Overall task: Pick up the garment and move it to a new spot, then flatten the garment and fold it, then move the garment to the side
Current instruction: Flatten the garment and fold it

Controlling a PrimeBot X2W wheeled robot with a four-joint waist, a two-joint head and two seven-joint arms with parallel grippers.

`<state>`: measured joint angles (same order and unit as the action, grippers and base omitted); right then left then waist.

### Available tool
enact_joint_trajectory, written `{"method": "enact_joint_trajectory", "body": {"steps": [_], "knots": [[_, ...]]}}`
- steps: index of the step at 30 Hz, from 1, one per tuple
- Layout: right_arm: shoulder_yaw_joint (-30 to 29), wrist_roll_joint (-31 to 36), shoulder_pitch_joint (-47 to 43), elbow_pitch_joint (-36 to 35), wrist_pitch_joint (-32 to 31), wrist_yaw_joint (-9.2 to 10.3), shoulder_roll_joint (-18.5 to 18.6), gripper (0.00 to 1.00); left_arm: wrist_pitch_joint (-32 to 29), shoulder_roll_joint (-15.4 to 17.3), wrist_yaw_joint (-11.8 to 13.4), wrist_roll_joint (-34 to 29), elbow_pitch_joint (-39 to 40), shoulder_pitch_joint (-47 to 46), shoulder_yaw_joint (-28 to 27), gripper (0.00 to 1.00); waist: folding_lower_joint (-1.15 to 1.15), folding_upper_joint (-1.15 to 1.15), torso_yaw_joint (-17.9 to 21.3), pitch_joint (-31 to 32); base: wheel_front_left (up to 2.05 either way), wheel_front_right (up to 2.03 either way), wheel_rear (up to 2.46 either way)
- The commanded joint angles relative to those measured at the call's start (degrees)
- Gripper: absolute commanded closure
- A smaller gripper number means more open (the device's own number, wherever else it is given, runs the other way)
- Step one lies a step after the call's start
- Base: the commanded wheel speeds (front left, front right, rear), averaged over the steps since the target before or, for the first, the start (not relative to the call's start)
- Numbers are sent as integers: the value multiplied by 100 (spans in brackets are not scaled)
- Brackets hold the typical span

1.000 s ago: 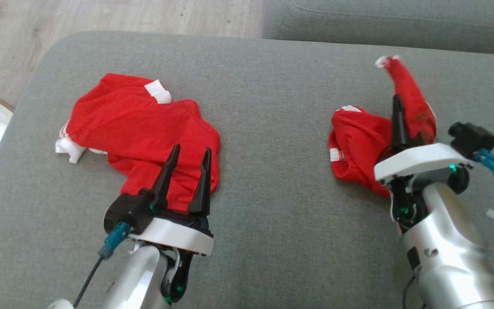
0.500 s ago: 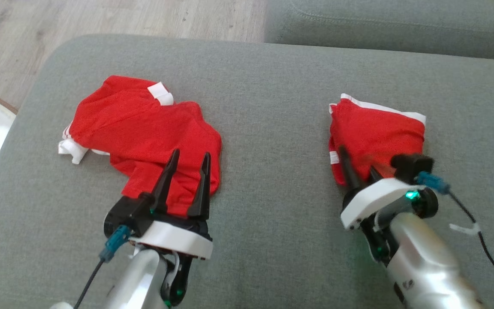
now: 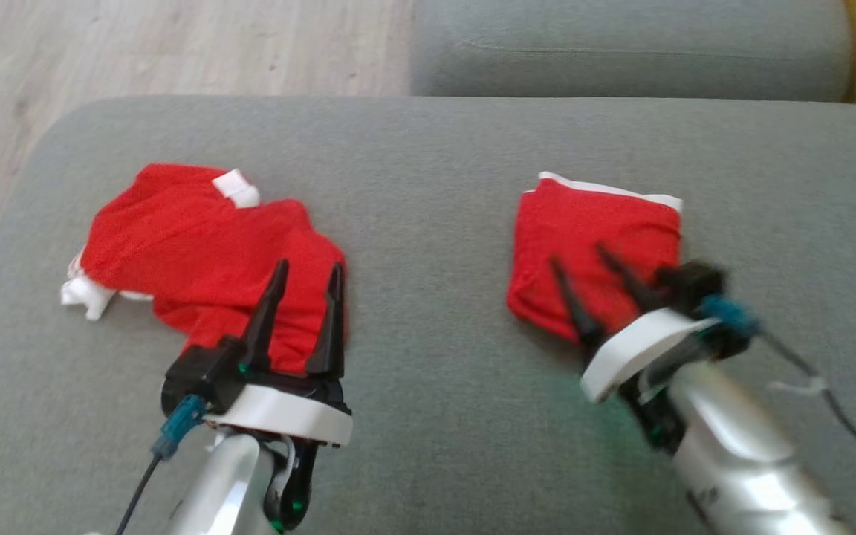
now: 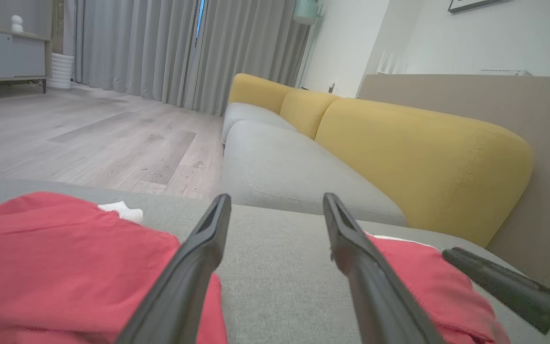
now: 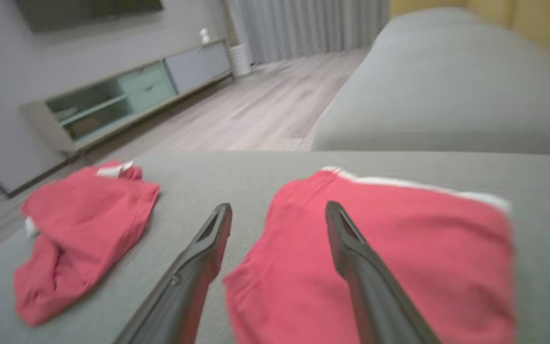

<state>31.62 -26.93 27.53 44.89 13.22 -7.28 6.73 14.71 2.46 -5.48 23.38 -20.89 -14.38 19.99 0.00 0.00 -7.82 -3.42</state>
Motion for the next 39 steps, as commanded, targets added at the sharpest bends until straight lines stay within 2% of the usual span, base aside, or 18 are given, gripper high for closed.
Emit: {"method": "enact_joint_trajectory", "body": {"steps": [1,3,6,9,17,23,28,29,30,35,39], "knots": [[-318,-79,68,-353,134,-21,76,0,29,42,25,-53,286,-79,-280,0,0,0,184,48,0,0,0],[-733,-57,8,-639,162,-21,122,0,29,42,21,-71,384,-76,-330,0,0,0,297,47,0,0,0],[-1405,390,-151,-1209,173,-21,191,0,29,42,17,-97,544,-72,-417,0,0,0,475,25,0,0,0],[-2058,735,-487,-1736,175,-21,55,0,29,42,16,-125,719,-53,-487,0,0,0,626,-11,0,0,0],[-2972,1789,-1266,-2752,177,-21,-213,0,29,42,6,-194,967,43,-536,0,0,0,820,-98,0,0,0],[-3124,2111,-1624,-3104,177,-21,-365,0,29,42,-36,-304,999,112,-631,0,0,0,887,-182,0,0,0],[-3023,2013,-1570,-3118,177,-21,-382,2,29,42,-62,-294,1000,62,-630,0,0,0,833,-284,0,0,0],[-3001,2003,-1527,-3104,177,-21,-382,79,29,42,-67,-293,998,40,-612,0,0,0,807,-319,0,0,0],[-2968,2024,-1479,-3085,177,-21,-383,100,29,42,-73,-291,997,15,-589,0,0,0,775,-358,0,0,0],[-2881,2196,-994,-2727,177,-21,-382,100,29,42,-94,-251,1017,-180,-429,0,0,0,490,-707,0,0,0],[-2872,2315,-499,-2093,114,-21,-338,100,29,42,-102,-219,982,-312,-299,0,0,0,243,-968,0,0,0]]}}
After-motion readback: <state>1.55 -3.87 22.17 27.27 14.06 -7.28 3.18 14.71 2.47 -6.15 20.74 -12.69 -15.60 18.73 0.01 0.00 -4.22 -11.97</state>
